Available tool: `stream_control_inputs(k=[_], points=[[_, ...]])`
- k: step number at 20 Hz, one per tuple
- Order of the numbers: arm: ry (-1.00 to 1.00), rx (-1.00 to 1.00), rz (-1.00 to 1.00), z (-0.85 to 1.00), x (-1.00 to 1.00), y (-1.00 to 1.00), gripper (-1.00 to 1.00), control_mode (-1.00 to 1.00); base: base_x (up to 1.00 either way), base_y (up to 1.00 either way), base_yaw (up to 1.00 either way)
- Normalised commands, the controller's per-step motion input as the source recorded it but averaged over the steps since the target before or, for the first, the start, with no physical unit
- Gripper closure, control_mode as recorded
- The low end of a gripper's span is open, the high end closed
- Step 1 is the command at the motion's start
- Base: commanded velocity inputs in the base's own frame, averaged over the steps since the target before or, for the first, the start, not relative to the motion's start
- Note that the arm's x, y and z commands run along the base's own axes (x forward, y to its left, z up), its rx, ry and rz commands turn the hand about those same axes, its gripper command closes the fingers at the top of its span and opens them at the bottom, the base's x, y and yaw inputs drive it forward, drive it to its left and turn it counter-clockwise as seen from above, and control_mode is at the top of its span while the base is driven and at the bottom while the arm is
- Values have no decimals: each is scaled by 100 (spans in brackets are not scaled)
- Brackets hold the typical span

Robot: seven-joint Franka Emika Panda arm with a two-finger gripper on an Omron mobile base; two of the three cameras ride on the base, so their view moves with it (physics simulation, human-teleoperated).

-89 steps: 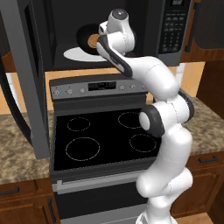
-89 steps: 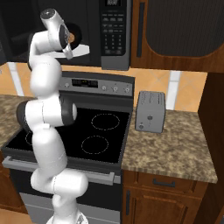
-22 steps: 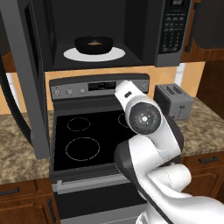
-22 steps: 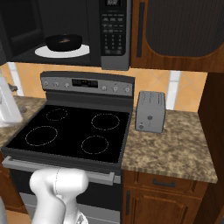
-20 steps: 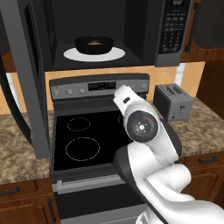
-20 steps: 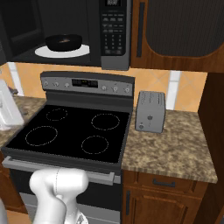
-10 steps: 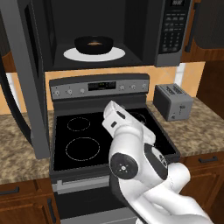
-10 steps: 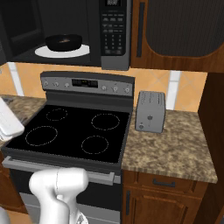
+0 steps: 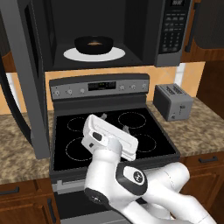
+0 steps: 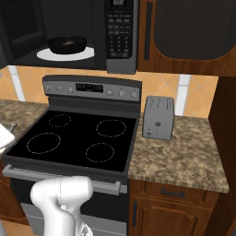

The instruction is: Open the microwave, place the bowl with waffle inside the microwave, then close the microwave door and turn it on.

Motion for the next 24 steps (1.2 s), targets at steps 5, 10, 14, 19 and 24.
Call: stream_control_inputs(k=[5,10,14,19,24], points=[[-14,-9,-2,-10,0,50,-100,-100,0,0,0],[-13,-8,-1,-7,0,49,-100,-100,0,0,0],[-11,-8,-2,-3,0,51,-100,-100,0,0,0],[-12,-8,-2,0,-3,54,-100,-100,0,0,0],[-17,-4,0,0,-18,57,-100,-100,0,0,0]])
